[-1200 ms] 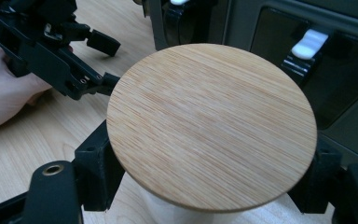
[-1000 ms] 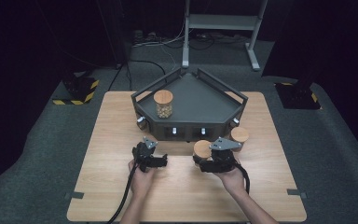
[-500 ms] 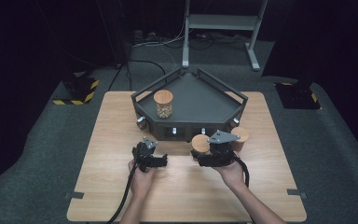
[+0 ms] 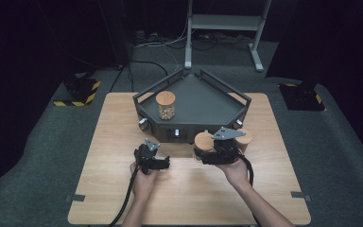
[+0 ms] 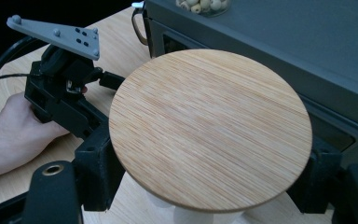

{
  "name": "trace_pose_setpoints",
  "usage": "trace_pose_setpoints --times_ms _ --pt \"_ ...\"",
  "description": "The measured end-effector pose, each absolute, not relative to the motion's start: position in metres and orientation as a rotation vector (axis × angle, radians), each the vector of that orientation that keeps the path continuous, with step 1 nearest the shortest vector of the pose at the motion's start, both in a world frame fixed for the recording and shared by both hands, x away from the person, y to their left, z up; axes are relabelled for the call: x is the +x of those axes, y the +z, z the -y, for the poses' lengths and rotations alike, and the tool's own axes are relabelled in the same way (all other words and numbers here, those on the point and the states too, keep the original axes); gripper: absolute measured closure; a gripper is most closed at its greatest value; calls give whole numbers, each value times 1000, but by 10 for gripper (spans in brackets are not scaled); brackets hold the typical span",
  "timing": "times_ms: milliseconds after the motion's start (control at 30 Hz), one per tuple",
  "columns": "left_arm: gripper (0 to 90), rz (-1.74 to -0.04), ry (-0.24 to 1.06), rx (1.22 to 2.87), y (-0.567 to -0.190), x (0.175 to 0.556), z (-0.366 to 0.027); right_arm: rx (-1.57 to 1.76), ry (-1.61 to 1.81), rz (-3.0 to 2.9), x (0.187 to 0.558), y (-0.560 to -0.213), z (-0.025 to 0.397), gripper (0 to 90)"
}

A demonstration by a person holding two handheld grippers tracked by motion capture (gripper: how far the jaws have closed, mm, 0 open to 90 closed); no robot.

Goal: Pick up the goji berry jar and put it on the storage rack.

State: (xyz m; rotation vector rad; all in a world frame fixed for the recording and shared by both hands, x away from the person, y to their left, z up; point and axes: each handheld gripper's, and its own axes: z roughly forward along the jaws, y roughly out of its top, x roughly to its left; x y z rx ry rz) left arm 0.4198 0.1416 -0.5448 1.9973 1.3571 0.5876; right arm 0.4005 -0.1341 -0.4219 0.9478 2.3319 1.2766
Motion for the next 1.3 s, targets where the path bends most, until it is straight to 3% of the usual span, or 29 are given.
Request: trace_pose_setpoints --times_ms 1300 --pt "55 -1353 581 1998 -545 420 -142 910 1274 -2351 425 -365 118 258"
